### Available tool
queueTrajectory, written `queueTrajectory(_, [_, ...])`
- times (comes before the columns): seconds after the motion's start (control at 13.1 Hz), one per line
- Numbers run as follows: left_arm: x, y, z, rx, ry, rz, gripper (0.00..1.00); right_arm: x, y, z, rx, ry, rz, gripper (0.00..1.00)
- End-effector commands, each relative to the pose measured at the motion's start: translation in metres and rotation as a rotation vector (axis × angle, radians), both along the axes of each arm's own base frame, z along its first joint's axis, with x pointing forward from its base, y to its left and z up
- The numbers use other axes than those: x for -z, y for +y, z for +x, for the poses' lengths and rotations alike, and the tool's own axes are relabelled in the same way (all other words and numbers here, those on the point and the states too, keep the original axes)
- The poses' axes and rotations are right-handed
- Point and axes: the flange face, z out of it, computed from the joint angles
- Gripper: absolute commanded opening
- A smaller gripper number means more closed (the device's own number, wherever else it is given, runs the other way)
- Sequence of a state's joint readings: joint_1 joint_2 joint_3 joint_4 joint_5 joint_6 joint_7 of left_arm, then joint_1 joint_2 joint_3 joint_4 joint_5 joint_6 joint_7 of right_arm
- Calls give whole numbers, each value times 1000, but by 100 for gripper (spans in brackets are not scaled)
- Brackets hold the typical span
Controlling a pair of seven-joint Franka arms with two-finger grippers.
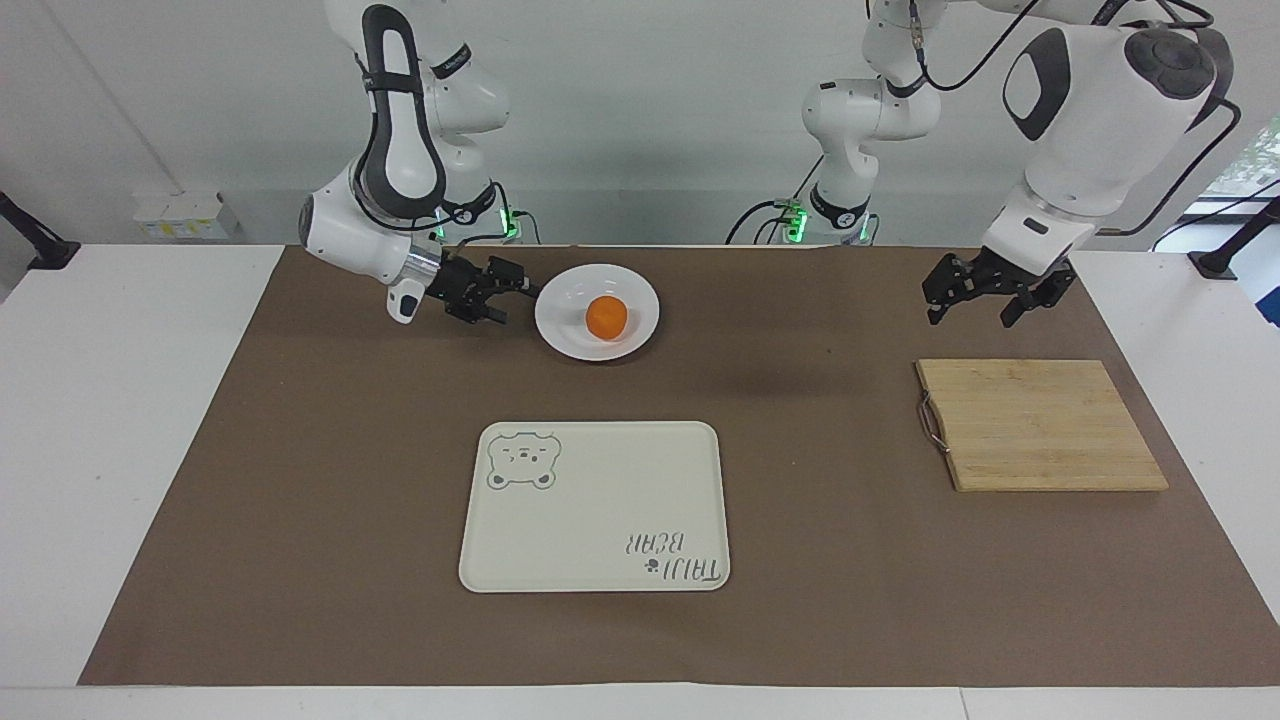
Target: Place orange and plate with both arms
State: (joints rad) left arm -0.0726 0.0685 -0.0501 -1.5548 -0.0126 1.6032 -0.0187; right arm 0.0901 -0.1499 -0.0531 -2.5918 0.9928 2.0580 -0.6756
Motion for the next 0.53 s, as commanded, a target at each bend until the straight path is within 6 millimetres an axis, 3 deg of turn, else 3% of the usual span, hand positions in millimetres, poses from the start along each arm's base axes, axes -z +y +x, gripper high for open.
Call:
queueTrajectory(0.0, [-8, 18, -11, 18, 7, 13, 100, 31, -2, -12, 17, -21, 23, 100])
queueTrajectory(0.15, [-9, 18, -11, 15, 1, 12, 100, 39, -1, -18, 51, 4, 44, 100])
queueTrajectory(0.46, [-8, 13, -11, 16, 3, 10, 100, 45, 21, -29, 69, 25, 63, 100])
